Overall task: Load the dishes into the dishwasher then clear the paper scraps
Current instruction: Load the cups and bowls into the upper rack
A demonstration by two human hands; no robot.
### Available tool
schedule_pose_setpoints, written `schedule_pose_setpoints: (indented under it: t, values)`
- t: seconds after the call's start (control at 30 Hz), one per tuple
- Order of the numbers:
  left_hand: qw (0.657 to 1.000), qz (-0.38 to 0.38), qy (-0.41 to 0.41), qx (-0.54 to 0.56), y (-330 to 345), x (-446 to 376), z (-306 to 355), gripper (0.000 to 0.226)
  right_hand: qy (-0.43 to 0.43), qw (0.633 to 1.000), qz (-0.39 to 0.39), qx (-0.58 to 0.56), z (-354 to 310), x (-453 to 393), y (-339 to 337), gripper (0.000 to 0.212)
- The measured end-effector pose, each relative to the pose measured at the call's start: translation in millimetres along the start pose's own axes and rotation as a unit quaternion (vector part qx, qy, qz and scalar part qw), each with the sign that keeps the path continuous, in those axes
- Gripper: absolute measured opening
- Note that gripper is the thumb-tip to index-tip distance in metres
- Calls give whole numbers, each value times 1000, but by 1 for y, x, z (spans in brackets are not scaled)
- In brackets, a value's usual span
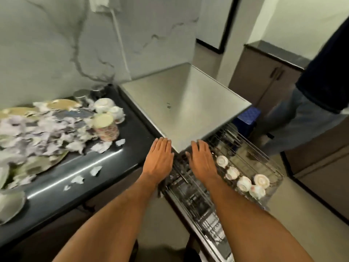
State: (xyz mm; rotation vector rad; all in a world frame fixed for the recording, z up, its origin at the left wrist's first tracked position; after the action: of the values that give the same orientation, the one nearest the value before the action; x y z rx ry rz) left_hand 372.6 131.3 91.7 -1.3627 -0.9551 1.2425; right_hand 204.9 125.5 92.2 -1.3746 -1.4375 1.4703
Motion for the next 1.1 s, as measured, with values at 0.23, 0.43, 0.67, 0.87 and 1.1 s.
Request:
schedule_pose_setpoints:
  t: [0.23, 0.43, 0.67, 0.87, 1.1]
  values:
    - [988, 52, -143, 1, -42, 68, -129, 55, -159, 987, 16, -18, -143, -25, 2, 49]
    - [971, 69, -228, -13, -65, 133, -205, 58, -246, 968, 6, -49, -245, -32, 9, 53]
    - [926, 93, -365, -10, -79, 222, -290, 57, -360, 928, -59, -79, -368, -18, 24, 55]
    - [885, 116, -450, -5, -74, 283, -326, 54, -420, 888, -138, -124, -447, 1, 44, 69]
    - [860, 123, -488, 86, -57, 306, -344, 52, -444, 848, -240, -163, -502, 4, 77, 93]
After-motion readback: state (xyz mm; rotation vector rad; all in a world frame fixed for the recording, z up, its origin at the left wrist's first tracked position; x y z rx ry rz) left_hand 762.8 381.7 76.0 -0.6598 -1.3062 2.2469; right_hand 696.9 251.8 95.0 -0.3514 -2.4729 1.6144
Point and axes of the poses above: each hand's wrist, its own x-axis away from the middle knuckle, its own y-axis out of the palm, z = x × y, the point moved 3 cm from there along -x, towards the middle knuckle, and after that the axes turned 5 degrees about -y, right-handed, at the moved point
